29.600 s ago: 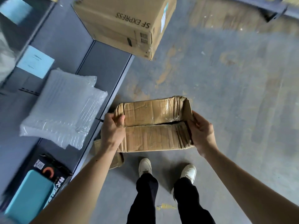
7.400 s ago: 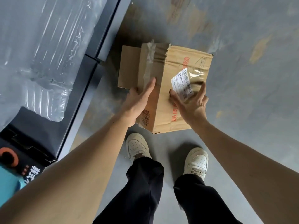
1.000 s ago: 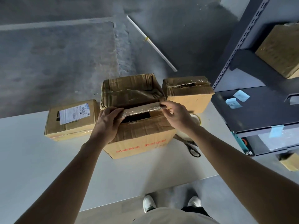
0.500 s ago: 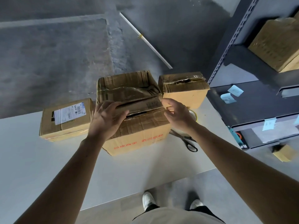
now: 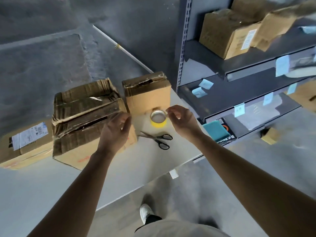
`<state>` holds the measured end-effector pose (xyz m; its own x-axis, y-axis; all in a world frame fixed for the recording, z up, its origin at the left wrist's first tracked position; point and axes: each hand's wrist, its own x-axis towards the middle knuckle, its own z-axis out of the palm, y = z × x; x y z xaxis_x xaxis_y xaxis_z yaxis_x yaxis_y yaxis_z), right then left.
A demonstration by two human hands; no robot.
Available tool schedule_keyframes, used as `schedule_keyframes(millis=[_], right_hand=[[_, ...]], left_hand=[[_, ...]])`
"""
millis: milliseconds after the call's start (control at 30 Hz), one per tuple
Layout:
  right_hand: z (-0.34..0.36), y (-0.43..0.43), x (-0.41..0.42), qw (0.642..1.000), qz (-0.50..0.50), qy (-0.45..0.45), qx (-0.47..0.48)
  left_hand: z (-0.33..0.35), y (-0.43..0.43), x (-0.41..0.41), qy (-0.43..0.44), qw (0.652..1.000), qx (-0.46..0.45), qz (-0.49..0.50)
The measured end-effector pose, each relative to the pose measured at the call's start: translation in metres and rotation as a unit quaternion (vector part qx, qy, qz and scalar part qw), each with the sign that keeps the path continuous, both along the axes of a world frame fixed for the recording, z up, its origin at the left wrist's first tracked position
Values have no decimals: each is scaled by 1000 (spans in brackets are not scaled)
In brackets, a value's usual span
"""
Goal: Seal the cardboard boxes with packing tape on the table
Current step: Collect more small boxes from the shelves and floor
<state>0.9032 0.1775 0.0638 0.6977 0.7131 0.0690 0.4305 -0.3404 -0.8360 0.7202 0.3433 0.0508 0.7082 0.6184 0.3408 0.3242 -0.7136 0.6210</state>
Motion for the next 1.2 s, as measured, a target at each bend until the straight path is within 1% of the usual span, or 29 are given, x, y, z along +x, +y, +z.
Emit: schedule_keyframes(millis=[100, 200, 267, 333, 400, 500, 667, 900, 1033, 1200], right_hand=[[-2, -52, 22, 1000, -20, 14, 1], [-6, -112, 43, 999, -38, 34, -3], [-9, -153, 59, 998, -52, 37, -6], [-16, -191, 76, 997, -66, 40, -16], [-22, -228, 90, 995, -82, 45, -24], [-31, -278, 110, 990, -113, 80, -8], [-43, -340, 145, 980, -173, 97, 12], [-62, -406, 203, 966, -231, 112, 34], [-77, -433, 252, 953, -274, 131, 27], [-92, -456, 327, 944, -300, 140, -12]], left_hand=[[-3, -44, 32, 2, 1000, -6, 8], [-9, -98, 66, 9, 999, -43, 14], [-13, -139, 88, 11, 996, -89, 21], [-16, -180, 109, 19, 986, -160, 27], [-20, -217, 128, 26, 984, -177, 9], [-21, -264, 153, 38, 981, -188, -24], [-27, -311, 206, 95, 974, -191, -73], [-42, -371, 299, 112, 956, -226, -148], [-62, -396, 360, 139, 944, -243, -176], [-95, -416, 444, 161, 927, -271, -205]])
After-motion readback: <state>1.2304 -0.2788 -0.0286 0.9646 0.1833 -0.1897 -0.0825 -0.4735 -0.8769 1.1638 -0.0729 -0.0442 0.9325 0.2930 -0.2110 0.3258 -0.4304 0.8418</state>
